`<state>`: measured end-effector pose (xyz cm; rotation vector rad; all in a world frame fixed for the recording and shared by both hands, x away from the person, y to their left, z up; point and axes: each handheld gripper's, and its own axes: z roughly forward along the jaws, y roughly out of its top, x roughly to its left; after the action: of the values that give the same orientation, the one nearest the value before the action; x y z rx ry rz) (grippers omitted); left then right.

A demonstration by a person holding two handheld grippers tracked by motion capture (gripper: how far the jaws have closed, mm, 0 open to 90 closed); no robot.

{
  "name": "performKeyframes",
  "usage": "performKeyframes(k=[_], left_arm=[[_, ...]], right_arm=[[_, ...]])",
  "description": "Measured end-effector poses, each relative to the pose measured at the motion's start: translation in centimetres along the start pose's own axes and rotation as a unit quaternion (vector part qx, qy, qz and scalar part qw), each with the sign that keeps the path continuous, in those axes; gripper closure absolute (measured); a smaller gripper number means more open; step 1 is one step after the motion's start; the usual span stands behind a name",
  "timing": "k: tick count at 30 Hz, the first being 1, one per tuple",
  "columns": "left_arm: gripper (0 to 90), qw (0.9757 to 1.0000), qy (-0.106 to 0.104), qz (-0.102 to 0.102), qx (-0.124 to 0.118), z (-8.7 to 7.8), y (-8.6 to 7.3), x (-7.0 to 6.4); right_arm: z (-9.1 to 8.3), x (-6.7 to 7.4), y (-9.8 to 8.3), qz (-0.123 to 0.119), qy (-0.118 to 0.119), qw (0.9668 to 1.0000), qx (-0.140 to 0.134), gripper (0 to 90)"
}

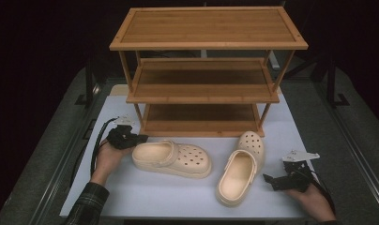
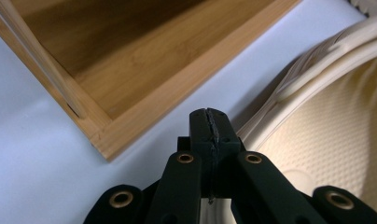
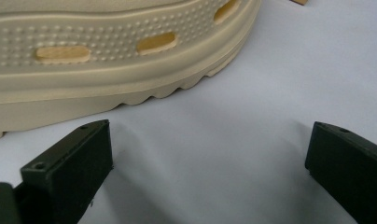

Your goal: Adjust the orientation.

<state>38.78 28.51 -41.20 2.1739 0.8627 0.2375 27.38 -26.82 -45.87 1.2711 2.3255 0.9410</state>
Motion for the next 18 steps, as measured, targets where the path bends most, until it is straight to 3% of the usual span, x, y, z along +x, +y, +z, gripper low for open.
performKeyframes(k=[9, 18], left_arm=[[90.0, 1.0, -0.004, -0.005, 0.0, -0.4, -0.4, -0.1], [90.0, 1.0, -0.006, -0.001, 0.007, -1.8, -1.8, -1.2]], right_arm=[[0.0, 0.0, 0.0, 0.0, 0.0, 1.0, 0.0, 0.4], [0.0, 0.0, 0.0, 0.0, 0.0, 1.0, 0.0, 0.4]])
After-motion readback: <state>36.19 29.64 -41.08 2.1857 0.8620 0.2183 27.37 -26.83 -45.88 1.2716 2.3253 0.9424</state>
